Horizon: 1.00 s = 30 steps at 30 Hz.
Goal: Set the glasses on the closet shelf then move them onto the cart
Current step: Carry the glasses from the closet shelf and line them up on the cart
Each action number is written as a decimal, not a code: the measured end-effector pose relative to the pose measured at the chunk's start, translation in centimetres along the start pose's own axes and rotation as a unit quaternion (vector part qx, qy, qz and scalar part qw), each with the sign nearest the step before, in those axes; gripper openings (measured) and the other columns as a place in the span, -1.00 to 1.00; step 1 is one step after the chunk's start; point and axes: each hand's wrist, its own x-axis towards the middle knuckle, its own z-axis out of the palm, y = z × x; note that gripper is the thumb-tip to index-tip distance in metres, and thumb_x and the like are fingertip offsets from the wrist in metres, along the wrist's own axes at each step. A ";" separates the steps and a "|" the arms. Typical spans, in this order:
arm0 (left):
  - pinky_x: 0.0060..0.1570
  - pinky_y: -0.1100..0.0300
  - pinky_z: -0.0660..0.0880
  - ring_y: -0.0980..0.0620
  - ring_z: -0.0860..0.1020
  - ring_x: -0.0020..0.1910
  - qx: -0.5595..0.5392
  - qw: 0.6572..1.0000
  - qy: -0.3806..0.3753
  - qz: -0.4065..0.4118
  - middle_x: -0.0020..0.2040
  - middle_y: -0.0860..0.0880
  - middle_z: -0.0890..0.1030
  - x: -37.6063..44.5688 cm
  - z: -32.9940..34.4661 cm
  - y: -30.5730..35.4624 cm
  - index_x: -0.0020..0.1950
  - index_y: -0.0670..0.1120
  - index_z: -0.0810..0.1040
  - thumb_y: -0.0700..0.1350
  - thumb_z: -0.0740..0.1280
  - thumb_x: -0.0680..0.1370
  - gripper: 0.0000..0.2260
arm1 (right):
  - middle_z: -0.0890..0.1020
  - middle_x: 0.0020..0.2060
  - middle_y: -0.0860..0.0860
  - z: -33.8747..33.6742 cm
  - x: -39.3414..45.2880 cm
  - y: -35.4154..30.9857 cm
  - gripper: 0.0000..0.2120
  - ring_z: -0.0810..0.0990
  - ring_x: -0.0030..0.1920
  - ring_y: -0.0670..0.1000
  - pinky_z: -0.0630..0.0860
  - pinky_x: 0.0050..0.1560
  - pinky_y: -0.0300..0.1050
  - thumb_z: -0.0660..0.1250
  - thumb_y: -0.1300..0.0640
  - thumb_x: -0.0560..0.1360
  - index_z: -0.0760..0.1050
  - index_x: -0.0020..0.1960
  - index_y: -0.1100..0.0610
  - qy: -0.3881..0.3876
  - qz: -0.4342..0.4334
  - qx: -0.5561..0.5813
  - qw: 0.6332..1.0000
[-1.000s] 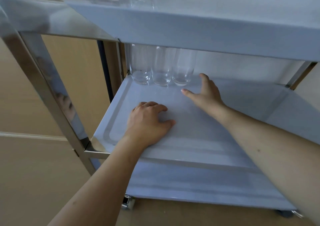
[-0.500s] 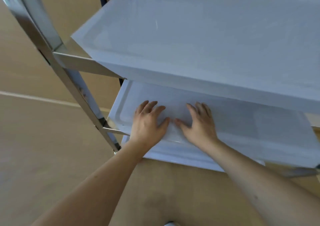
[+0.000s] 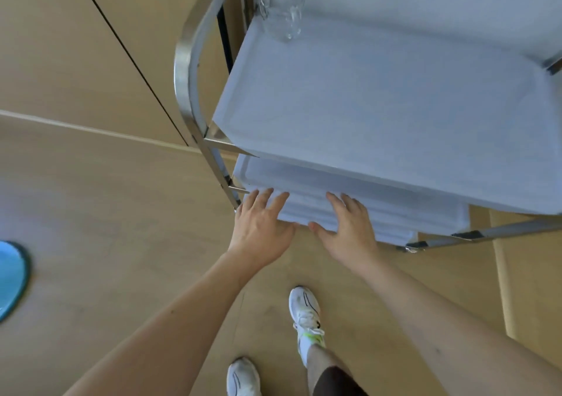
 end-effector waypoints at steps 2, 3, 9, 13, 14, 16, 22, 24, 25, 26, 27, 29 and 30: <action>0.53 -0.10 0.12 -0.15 0.11 0.60 0.000 1.000 -0.004 0.006 0.60 -0.07 0.26 -2.7 -3.3 1.9 0.58 0.07 0.30 0.17 0.33 0.59 -0.42 | 0.19 0.59 0.06 -2.9 -3.5 -1.6 -0.28 0.04 0.60 0.10 0.11 0.57 0.08 0.33 -0.23 0.55 0.18 0.60 -0.03 0.010 0.018 0.030 0.999; 0.53 -0.09 0.13 -0.14 0.11 0.60 -0.001 1.000 -0.006 0.011 0.59 -0.07 0.27 -3.8 -4.6 2.8 0.58 0.07 0.30 0.17 0.33 0.58 -0.41 | 0.19 0.59 0.06 -4.0 -4.9 -2.2 -0.28 0.04 0.60 0.09 0.12 0.56 0.08 0.33 -0.22 0.55 0.17 0.60 -0.03 0.014 0.025 0.041 0.999; 0.52 -0.10 0.17 -0.13 0.13 0.59 0.023 0.995 0.001 0.097 0.59 -0.10 0.26 -8.0 -12.9 10.1 0.60 0.04 0.27 0.19 0.32 0.58 -0.38 | 0.24 0.55 0.08 -12.0 -13.8 -5.6 -0.30 0.09 0.56 0.12 0.13 0.52 0.03 0.33 -0.18 0.56 0.18 0.60 0.01 0.062 0.017 0.034 0.997; 0.55 -0.08 0.11 -0.12 0.07 0.61 0.055 0.985 0.012 0.165 0.62 -0.07 0.19 -9.5 -17.3 15.8 0.61 0.07 0.20 0.20 0.29 0.60 -0.38 | 0.18 0.59 0.07 -17.0 -17.2 -6.1 -0.26 0.05 0.59 0.11 0.09 0.56 0.03 0.28 -0.25 0.56 0.12 0.62 -0.02 0.101 0.011 0.034 0.994; 0.55 -0.08 0.11 -0.13 0.07 0.60 0.064 0.981 0.021 0.183 0.61 -0.08 0.19 -9.9 -18.4 17.4 0.61 0.06 0.20 0.18 0.29 0.61 -0.38 | 0.15 0.60 0.07 -18.5 -18.1 -6.0 -0.26 0.02 0.60 0.11 0.07 0.57 0.05 0.28 -0.26 0.56 0.10 0.63 -0.03 0.110 0.010 0.039 0.993; 0.54 -0.07 0.13 -0.15 0.11 0.59 0.075 0.973 0.048 0.214 0.60 -0.09 0.22 -10.4 -20.4 20.6 0.61 0.05 0.21 0.16 0.30 0.60 -0.39 | 0.13 0.61 0.06 -21.6 -19.5 -5.6 -0.25 -0.01 0.60 0.10 0.07 0.57 0.08 0.29 -0.25 0.56 0.09 0.63 -0.05 0.138 0.006 0.051 0.989; 0.52 -0.08 0.16 -0.12 0.13 0.58 0.105 0.950 0.091 0.280 0.60 -0.08 0.22 -12.0 -23.2 31.0 0.60 0.06 0.21 0.18 0.28 0.60 -0.38 | 0.11 0.62 0.05 -31.6 -23.5 -2.8 -0.25 0.00 0.61 0.12 0.09 0.57 0.11 0.29 -0.25 0.57 0.09 0.63 -0.06 0.226 -0.007 0.051 0.973; 0.53 -0.08 0.15 -0.12 0.11 0.59 0.115 0.942 0.092 0.300 0.61 -0.08 0.21 -12.6 -23.3 35.1 0.61 0.06 0.19 0.19 0.28 0.60 -0.38 | 0.13 0.61 0.05 -35.0 -25.1 -0.9 -0.25 0.03 0.60 0.12 0.11 0.56 0.10 0.29 -0.26 0.57 0.09 0.63 -0.05 0.253 -0.004 0.042 0.967; 0.54 -0.09 0.14 -0.12 0.10 0.59 0.118 0.938 0.093 0.312 0.61 -0.08 0.20 -12.9 -23.3 37.1 0.61 0.07 0.18 0.20 0.28 0.60 -0.38 | 0.15 0.61 0.05 -36.5 -26.0 0.1 -0.25 0.05 0.59 0.13 0.11 0.56 0.08 0.28 -0.27 0.56 0.09 0.63 -0.03 0.268 -0.002 0.036 0.963; 0.54 -0.09 0.14 -0.12 0.10 0.59 0.117 0.933 0.097 0.326 0.61 -0.08 0.19 -13.3 -23.1 39.6 0.61 0.07 0.18 0.20 0.28 0.60 -0.37 | 0.16 0.60 0.05 -38.2 -27.1 1.5 -0.25 0.07 0.59 0.13 0.12 0.55 0.07 0.28 -0.27 0.57 0.09 0.63 -0.02 0.283 0.004 0.029 0.959; 0.54 -0.10 0.14 -0.12 0.09 0.60 0.111 0.929 0.102 0.339 0.61 -0.08 0.19 -13.6 -23.0 41.9 0.61 0.07 0.18 0.20 0.28 0.59 -0.37 | 0.16 0.60 0.05 -39.8 -28.1 2.8 -0.25 0.08 0.58 0.13 0.11 0.54 0.06 0.28 -0.25 0.57 0.09 0.63 -0.02 0.294 0.009 0.022 0.955; 0.53 -0.09 0.15 -0.11 0.11 0.59 0.093 0.920 0.109 0.364 0.61 -0.07 0.20 -14.3 -22.5 46.6 0.60 0.07 0.20 0.19 0.30 0.59 -0.37 | 0.15 0.60 0.05 -42.7 -30.2 5.6 -0.26 0.06 0.58 0.14 0.10 0.54 0.05 0.29 -0.23 0.58 0.07 0.63 -0.03 0.312 0.024 0.017 0.950; 0.53 -0.09 0.17 -0.11 0.12 0.59 0.084 0.916 0.111 0.376 0.61 -0.07 0.22 -14.7 -22.1 48.8 0.60 0.07 0.22 0.18 0.31 0.59 -0.38 | 0.13 0.61 0.05 -43.9 -31.2 7.1 -0.26 0.04 0.59 0.14 0.09 0.55 0.06 0.28 -0.23 0.58 0.06 0.63 -0.05 0.323 0.033 0.016 0.946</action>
